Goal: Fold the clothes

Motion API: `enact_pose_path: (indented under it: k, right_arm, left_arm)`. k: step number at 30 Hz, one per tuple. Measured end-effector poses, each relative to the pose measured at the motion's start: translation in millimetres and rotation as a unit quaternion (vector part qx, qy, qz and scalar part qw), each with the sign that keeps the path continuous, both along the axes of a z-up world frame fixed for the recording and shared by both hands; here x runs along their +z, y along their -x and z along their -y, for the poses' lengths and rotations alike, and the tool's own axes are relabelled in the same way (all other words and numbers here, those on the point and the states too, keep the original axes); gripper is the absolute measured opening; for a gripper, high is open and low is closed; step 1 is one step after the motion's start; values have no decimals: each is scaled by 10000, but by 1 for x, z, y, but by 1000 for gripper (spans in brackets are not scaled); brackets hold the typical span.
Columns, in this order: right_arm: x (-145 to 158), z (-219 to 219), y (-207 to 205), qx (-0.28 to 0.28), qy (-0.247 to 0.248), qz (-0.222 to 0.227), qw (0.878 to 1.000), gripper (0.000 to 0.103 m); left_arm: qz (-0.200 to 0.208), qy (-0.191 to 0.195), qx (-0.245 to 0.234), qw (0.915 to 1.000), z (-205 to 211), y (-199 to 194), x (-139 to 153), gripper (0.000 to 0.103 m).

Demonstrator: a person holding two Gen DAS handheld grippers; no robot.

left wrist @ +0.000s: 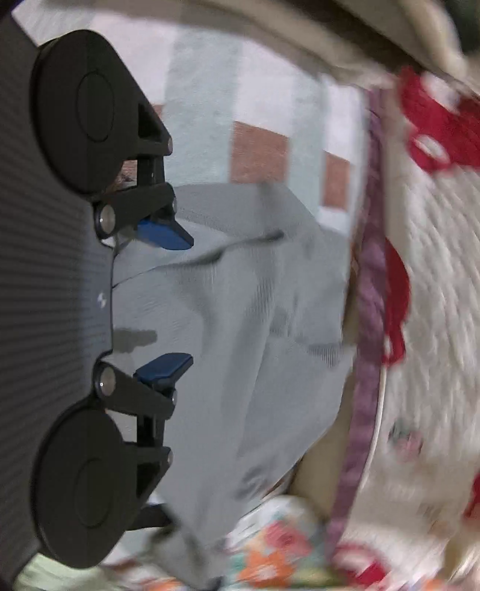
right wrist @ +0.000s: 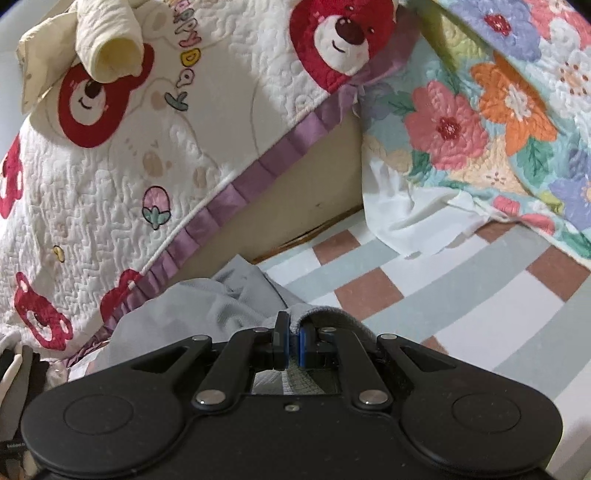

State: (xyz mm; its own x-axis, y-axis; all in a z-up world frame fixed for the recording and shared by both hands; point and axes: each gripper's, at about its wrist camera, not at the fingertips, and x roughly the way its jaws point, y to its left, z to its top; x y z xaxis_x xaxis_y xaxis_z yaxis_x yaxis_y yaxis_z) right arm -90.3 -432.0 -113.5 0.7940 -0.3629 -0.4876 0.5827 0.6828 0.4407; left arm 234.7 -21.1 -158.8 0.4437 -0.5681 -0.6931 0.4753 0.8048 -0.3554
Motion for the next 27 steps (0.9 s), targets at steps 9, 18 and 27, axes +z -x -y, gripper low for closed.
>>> enact_pose_path:
  k: [9,18,27]
  right_arm:
    - [3,-6,-1,-74,26,8,10000,8]
    - [-3,-4,-4,-62,-77,-68,9999,8]
    - [-5,-8,-14,124,52,-269,9995,8]
  left_arm:
    - [-27,1369,-1314,9818,12,9,8,1]
    - [-25,570,-1393,9886,-2,16,16,26]
    - [-751,154,-1352,9878,-7,2,-17,59]
